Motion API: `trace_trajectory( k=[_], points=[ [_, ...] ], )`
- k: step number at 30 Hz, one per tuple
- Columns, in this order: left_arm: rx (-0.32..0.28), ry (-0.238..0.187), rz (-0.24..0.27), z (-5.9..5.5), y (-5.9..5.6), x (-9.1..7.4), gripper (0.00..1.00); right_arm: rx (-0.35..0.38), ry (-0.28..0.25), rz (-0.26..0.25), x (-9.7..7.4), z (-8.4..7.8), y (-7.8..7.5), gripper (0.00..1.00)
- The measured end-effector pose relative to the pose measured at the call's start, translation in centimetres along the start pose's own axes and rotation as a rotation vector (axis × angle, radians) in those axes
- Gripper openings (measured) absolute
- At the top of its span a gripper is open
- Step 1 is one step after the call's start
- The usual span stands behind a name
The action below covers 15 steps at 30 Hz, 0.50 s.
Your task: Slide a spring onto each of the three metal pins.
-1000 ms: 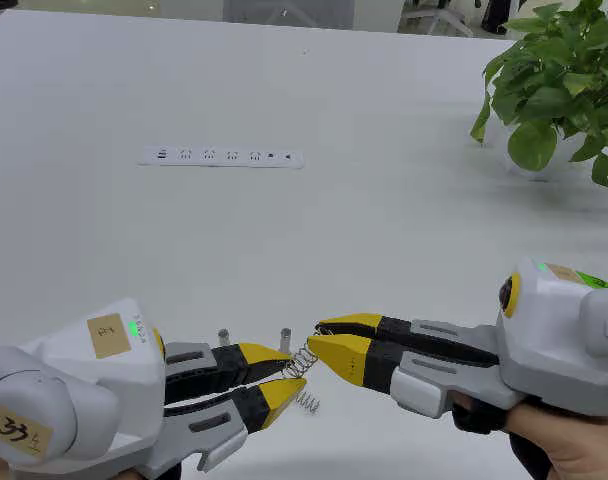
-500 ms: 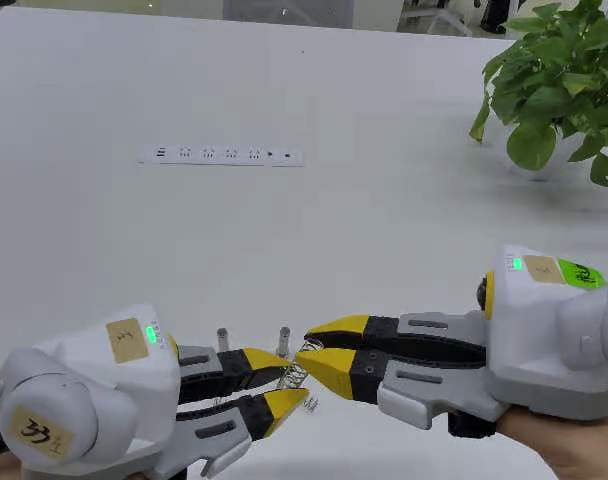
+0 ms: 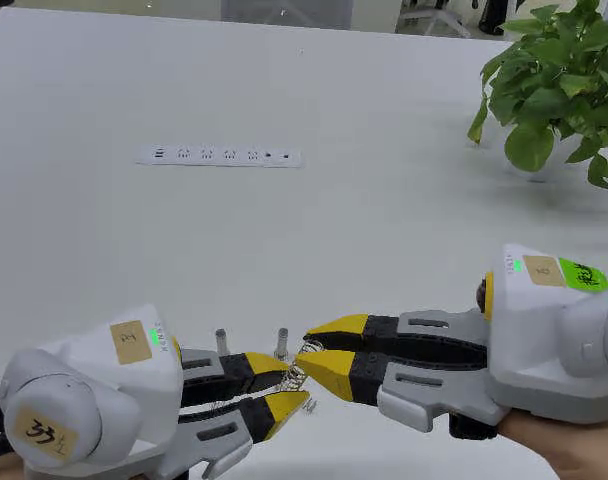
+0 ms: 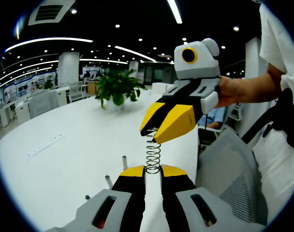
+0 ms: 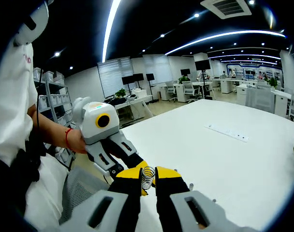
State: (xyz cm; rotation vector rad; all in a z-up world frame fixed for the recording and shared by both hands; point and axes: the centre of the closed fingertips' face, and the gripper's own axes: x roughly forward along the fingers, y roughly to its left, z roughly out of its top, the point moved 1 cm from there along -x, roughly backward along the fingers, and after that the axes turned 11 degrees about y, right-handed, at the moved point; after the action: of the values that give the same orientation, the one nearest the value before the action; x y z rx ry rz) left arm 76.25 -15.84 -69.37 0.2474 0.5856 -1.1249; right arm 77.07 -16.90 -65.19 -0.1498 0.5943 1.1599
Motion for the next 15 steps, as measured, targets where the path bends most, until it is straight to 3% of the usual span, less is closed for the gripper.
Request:
trace_trajectory(
  k=[15],
  points=[
    [0.021, 0.004, -0.007, 0.05, -0.06, 0.22, 0.1, -0.061, 0.028, -0.012, -0.07, -0.09, 0.06, 0.12]
  ],
)
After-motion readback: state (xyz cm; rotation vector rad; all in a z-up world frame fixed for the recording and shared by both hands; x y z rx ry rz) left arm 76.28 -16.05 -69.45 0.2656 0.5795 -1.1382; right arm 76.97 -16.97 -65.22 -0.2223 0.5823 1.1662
